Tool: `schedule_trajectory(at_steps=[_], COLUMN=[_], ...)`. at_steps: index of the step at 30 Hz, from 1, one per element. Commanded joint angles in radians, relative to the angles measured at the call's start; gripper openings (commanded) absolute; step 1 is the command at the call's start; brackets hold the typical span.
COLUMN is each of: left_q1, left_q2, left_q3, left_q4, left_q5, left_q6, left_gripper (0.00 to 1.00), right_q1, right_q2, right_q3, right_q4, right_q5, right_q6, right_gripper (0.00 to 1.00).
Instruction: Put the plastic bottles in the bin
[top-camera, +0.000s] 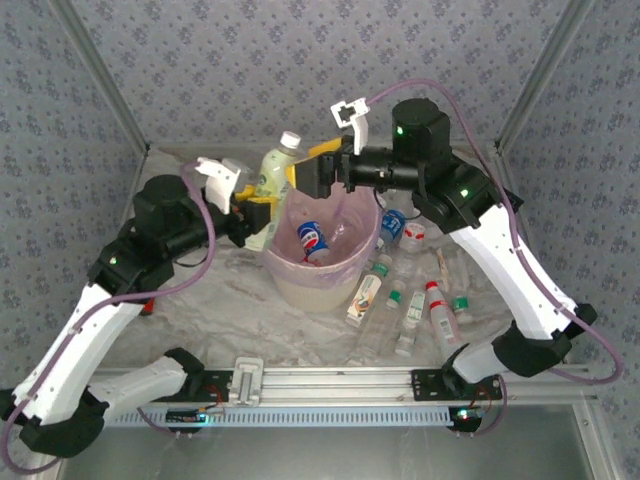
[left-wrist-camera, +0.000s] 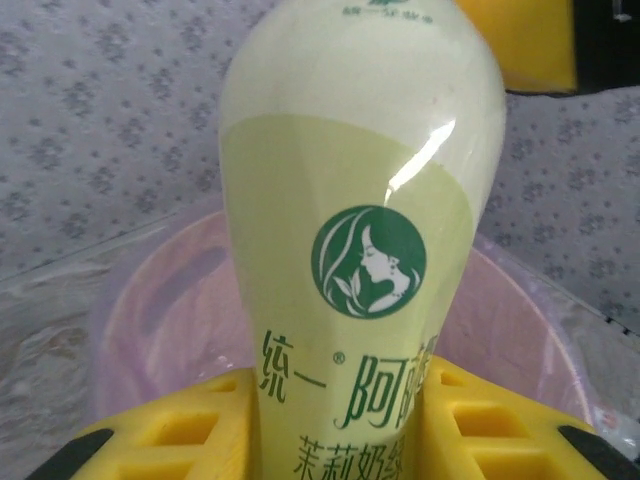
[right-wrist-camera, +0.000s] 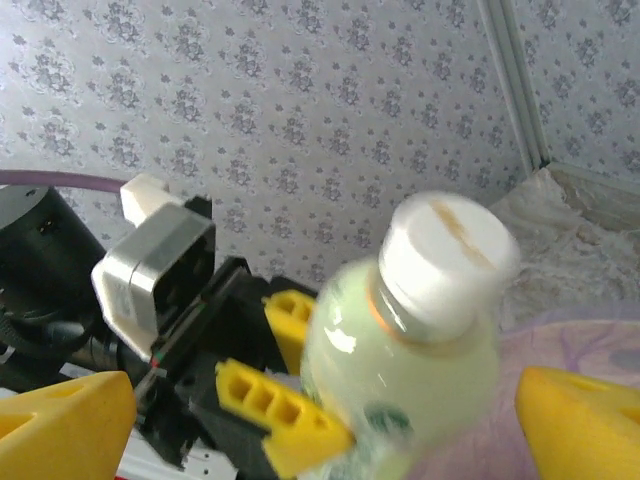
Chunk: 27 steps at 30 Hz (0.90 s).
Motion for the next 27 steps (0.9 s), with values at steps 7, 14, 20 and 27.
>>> schedule_trajectory(at_steps=[7, 14, 20, 27], left_q1=[-0.048, -0.052, -0.051, -0.003], left_q2=[0.042, 0.058, 0.041, 0.036], left_q3=[0.069, 0.091, 0.099, 0.082], left_q4=[0.068, 0.073, 0.107, 0.060], left_q5=[0.046, 0.057, 0.044, -0.150], left_q6=[0.037, 0.034, 0.010, -0.072], left_gripper=[0.27, 0.33, 0.76, 0.89], right_q1=[-0.006, -0.030, -0.073, -0.128], right_q2=[0.061, 0.036, -0.025, -0.135], right_q3=[0.072, 0.067, 0.103, 0.018], right_q4=[-0.072, -0.051, -0.012, 0.007], right_q5=[0.073, 0.071, 0.095, 0.187], right_q6=[-0.033, -0.026, -0.037, -0.101], right_gripper=[0.73, 0.34, 0.20, 0.14])
